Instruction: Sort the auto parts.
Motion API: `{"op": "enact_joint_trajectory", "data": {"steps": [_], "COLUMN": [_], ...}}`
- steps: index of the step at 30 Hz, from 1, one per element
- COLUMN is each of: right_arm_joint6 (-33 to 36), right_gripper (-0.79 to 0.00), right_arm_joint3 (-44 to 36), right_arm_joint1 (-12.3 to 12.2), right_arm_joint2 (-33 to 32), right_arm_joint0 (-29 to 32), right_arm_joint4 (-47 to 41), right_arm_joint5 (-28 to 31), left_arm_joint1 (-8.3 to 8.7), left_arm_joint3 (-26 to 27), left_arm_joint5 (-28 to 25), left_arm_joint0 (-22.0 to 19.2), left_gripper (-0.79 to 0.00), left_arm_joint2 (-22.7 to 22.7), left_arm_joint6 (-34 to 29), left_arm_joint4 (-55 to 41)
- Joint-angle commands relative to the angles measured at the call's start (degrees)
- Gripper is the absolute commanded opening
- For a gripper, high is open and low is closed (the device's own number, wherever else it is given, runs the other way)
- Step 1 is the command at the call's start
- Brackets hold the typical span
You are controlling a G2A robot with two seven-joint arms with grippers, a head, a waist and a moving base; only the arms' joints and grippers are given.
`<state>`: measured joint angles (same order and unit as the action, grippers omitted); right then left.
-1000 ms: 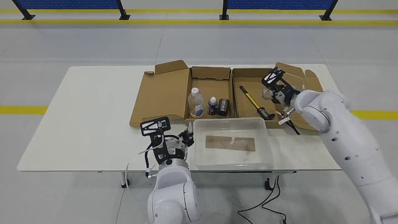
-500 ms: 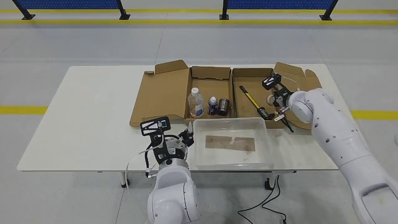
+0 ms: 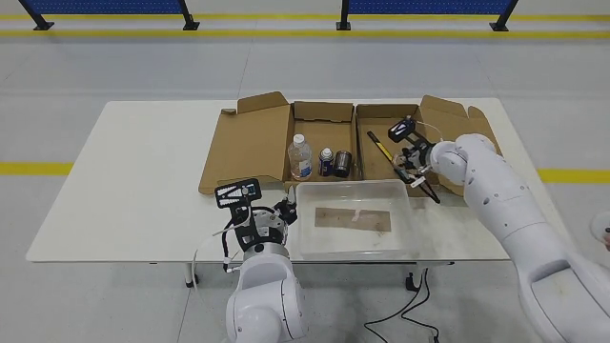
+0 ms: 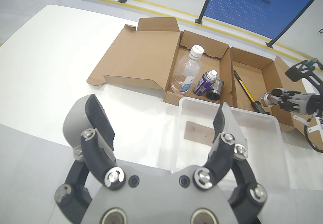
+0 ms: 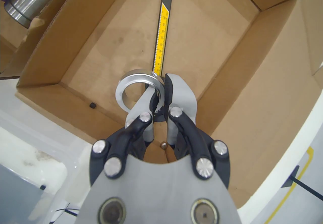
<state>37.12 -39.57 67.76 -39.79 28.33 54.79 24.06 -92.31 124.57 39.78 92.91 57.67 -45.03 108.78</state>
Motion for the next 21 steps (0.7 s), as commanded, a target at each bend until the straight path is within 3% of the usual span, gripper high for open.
{"op": "enact_joint_trajectory", "data": {"steps": [1,2,4,7,14,21], "right_arm_joint6": [-0.12,-0.18,-0.58,-1.45,-6.47,-15.34], "right_gripper": [-0.514,-0.453,-0.4,0.0,0.0,0.0], "right_arm_joint3": [1.49,2.2,3.76,5.81,8.63,4.81], "right_arm_joint1": [0.98,1.44,2.25,3.26,3.66,-0.05], "right_arm_joint2": [0.9,1.29,1.91,2.65,1.55,-4.1], "right_arm_joint0": [-0.51,-0.76,-1.36,-2.07,-3.45,-2.7], "right_arm_joint4": [-0.45,-0.68,-0.96,-0.84,-1.46,-0.94], "right_arm_joint5": [0.56,1.0,1.87,2.69,5.74,10.58], "left_arm_joint1": [0.0,0.0,0.0,0.0,0.0,0.0], "left_arm_joint3": [0.0,0.0,0.0,0.0,0.0,0.0], "left_arm_joint5": [-0.01,-0.01,-0.01,-0.01,-0.01,-0.01], "left_arm_joint0": [0.0,0.0,0.0,0.0,0.0,0.0], "left_gripper": [0.0,0.0,0.0,0.0,0.0,0.0], "left_arm_joint2": [0.0,0.0,0.0,0.0,0.0,0.0], "left_arm_joint6": [0.0,0.0,0.0,0.0,0.0,0.0], "left_arm_joint4": [0.0,0.0,0.0,0.0,0.0,0.0]}}
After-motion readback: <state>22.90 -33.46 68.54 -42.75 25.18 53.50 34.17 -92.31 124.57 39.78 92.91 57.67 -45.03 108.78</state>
